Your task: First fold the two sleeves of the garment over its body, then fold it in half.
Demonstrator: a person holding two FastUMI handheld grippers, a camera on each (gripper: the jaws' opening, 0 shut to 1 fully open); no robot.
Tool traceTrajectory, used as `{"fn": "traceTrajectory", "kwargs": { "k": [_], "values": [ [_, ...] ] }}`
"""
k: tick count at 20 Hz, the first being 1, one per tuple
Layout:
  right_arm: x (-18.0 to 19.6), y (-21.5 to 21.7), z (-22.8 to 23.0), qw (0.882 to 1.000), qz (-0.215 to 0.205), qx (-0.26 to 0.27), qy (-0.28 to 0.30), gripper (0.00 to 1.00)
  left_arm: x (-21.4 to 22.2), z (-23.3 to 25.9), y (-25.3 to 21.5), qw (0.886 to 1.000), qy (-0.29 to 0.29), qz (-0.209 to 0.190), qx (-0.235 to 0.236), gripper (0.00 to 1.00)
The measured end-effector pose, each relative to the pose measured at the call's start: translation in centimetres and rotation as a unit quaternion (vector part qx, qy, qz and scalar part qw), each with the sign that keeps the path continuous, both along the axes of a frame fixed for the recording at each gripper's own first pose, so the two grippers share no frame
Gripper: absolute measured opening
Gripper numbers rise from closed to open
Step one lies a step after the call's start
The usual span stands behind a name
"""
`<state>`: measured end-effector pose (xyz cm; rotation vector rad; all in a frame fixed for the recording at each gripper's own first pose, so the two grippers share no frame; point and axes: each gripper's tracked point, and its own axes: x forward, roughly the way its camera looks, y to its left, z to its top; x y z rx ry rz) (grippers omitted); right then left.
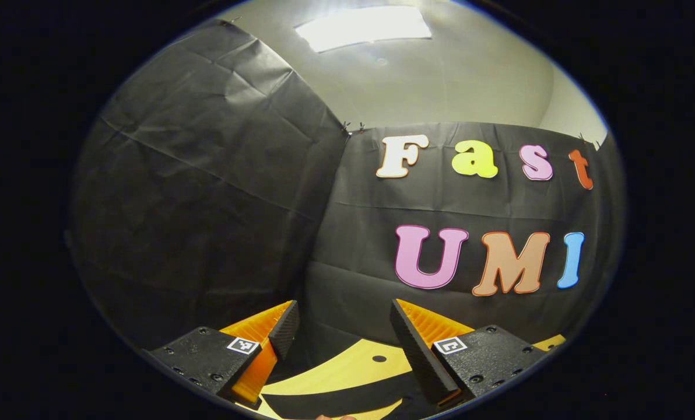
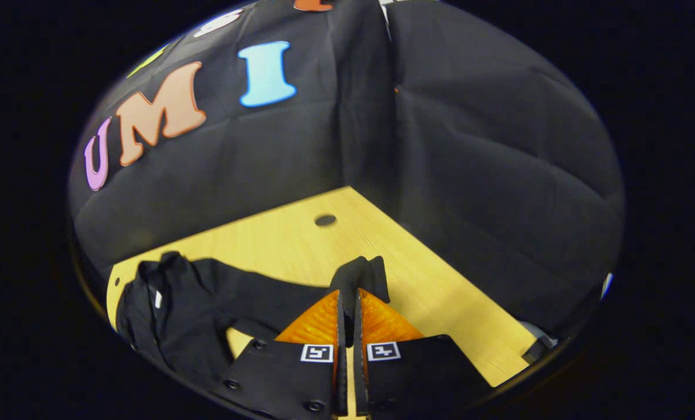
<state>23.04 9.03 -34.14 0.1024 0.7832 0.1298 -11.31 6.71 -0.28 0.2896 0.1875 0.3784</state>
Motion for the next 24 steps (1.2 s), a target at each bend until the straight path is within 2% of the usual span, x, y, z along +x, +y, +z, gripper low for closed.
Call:
{"fn": "traceTrajectory", "kwargs": {
  "k": [2, 4, 8, 11, 12, 14, 16, 17, 21, 23, 24],
  "values": [
    [0.8, 5.1, 2.5, 0.999, 0.032, 0.0, -0.027, 0.07, -1.1, -0.2, 1.7, 1.0, 0.002, 0.017, -0.011, 0.91],
    [0.4, 11.8, 5.1, 0.995, 0.084, 0.015, -0.053, 0.07, -2.1, -0.1, 3.2, 0.999, 0.008, 0.031, -0.01, 0.91],
    [-3.2, 26.9, 8.4, 0.977, 0.193, 0.062, -0.067, 0.07, -3.9, 2.4, 5.9, 0.998, 0.009, 0.046, 0.029, 0.93],
    [-7.1, 36.8, 8.4, 0.961, 0.252, 0.095, -0.056, 0.07, -5.5, 4.2, 8.2, 0.997, 0.002, 0.064, 0.044, 0.91],
    [-8.3, 39.6, 8.0, 0.958, 0.265, 0.101, -0.049, 0.1, -6.2, 4.5, 9.3, 0.996, 0.004, 0.077, 0.049, 0.91],
    [-10.5, 44.0, 5.9, 0.951, 0.292, 0.098, -0.027, 0.07, -7.8, 5.1, 11.2, 0.993, 0.013, 0.103, 0.061, 0.91],
    [-11.6, 46.9, 3.0, 0.944, 0.314, 0.1, -0.001, 0.07, -9.1, 5.8, 12.2, 0.99, 0.019, 0.118, 0.07, 0.91],
    [-12.7, 47.3, 1.6, 0.941, 0.324, 0.101, 0.01, 0.07, -9.4, 5.9, 12.6, 0.989, 0.02, 0.123, 0.073, 0.93],
    [-12.5, 48.2, -5.0, 0.932, 0.348, 0.084, 0.048, 0.07, -10.1, 5.3, 13.7, 0.987, 0.036, 0.142, 0.073, 0.91],
    [-12.4, 48.6, -7.6, 0.929, 0.355, 0.082, 0.069, 0.1, -10.4, 4.7, 14.5, 0.984, 0.051, 0.15, 0.077, 0.93],
    [-12.4, 48.5, -8.3, 0.926, 0.357, 0.087, 0.084, 0.15, -10.7, 4.4, 14.8, 0.983, 0.058, 0.153, 0.078, 0.92]
  ]
}}
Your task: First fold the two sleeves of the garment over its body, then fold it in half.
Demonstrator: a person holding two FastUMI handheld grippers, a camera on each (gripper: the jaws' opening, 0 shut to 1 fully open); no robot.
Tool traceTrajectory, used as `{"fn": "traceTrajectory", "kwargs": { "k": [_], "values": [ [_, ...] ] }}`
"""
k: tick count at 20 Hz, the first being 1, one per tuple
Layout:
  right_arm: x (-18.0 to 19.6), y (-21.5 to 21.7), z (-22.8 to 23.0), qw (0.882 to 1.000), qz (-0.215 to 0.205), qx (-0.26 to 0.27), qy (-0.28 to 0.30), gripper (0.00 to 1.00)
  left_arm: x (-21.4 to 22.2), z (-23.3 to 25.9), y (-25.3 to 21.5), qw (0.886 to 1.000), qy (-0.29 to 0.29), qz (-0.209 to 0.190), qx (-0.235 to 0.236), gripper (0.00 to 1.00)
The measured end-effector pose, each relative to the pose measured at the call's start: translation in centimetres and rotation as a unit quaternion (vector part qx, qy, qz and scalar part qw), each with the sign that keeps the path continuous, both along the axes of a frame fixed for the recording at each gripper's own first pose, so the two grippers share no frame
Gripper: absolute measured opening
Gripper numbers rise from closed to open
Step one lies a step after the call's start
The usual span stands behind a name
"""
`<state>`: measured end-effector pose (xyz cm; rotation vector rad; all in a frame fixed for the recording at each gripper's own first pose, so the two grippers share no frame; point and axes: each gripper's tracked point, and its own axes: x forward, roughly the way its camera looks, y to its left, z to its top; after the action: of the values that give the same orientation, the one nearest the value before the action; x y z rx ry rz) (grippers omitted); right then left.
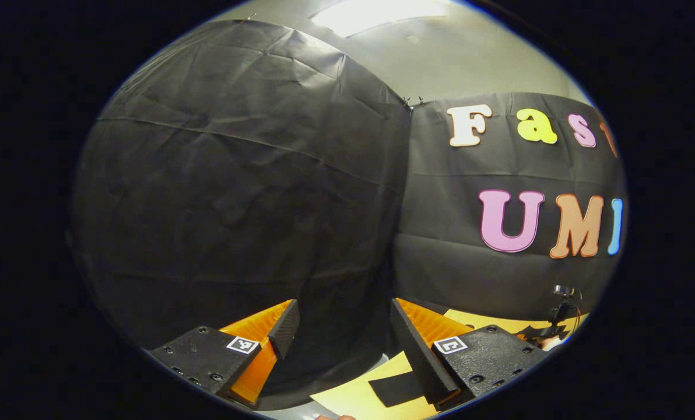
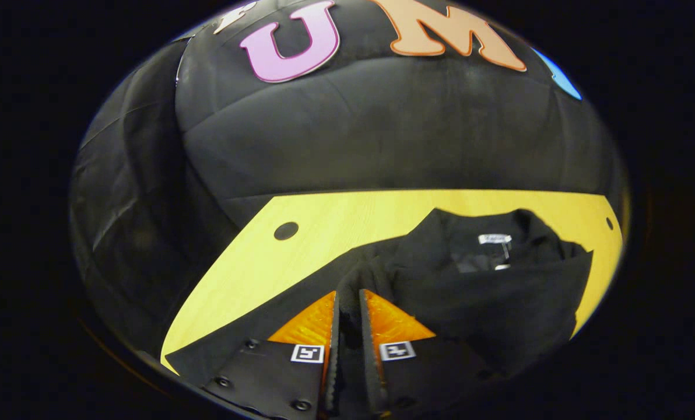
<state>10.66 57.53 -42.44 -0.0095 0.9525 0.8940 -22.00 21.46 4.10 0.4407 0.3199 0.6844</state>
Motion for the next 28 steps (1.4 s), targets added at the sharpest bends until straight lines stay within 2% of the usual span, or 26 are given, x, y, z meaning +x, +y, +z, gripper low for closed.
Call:
{"fn": "traceTrajectory", "kwargs": {
  "k": [1, 3, 5, 6, 10, 14, 17, 19, 23, 25, 28],
  "values": [
    [0.6, 0.0, -1.1, 1.0, 0.0, 0.001, 0.012, 0.18, 0.0, -0.2, 0.2, 1.0, 0.004, 0.003, -0.001, 0.92],
    [0.2, -0.3, -3.1, 1.0, 0.008, 0.003, 0.02, 0.56, -0.2, -0.4, 0.3, 1.0, 0.003, 0.002, -0.01, 0.92],
    [0.5, 0.0, -2.3, 1.0, 0.008, 0.002, -0.001, 0.94, -0.4, -1.1, 0.8, 1.0, 0.0, -0.001, -0.022, 0.92],
    [0.5, 0.0, -1.3, 1.0, 0.011, 0.007, -0.013, 0.98, -0.6, -1.6, 0.9, 1.0, 0.001, -0.003, -0.027, 0.92],
    [2.1, -1.3, 3.9, 0.997, 0.015, 0.059, -0.043, 0.99, 1.0, -5.9, 0.8, 0.998, 0.021, -0.026, -0.057, 0.92],
    [5.2, -6.7, 11.9, 0.99, -0.005, 0.097, -0.102, 0.98, 2.2, -13.5, 0.2, 0.992, 0.068, -0.045, -0.099, 0.93],
    [7.8, -13.2, 17.8, 0.98, -0.043, 0.12, -0.154, 0.98, 1.3, -20.4, 0.1, 0.982, 0.126, -0.05, -0.131, 0.92],
    [9.4, -19.2, 20.9, 0.971, -0.081, 0.129, -0.186, 0.98, -0.2, -25.1, 1.1, 0.975, 0.17, -0.037, -0.14, 0.93],
    [11.7, -31.2, 25.0, 0.943, -0.174, 0.134, -0.249, 1.0, -3.4, -32.9, 2.7, 0.956, 0.24, 0.0, -0.169, 0.94],
    [11.9, -36.4, 24.9, 0.937, -0.206, 0.099, -0.262, 0.97, -5.2, -35.8, 3.3, 0.944, 0.275, 0.018, -0.182, 0.94],
    [11.6, -41.7, 25.3, 0.931, -0.241, 0.067, -0.267, 0.97, -5.9, -37.6, 3.5, 0.936, 0.295, 0.03, -0.191, 0.95]
  ]
}}
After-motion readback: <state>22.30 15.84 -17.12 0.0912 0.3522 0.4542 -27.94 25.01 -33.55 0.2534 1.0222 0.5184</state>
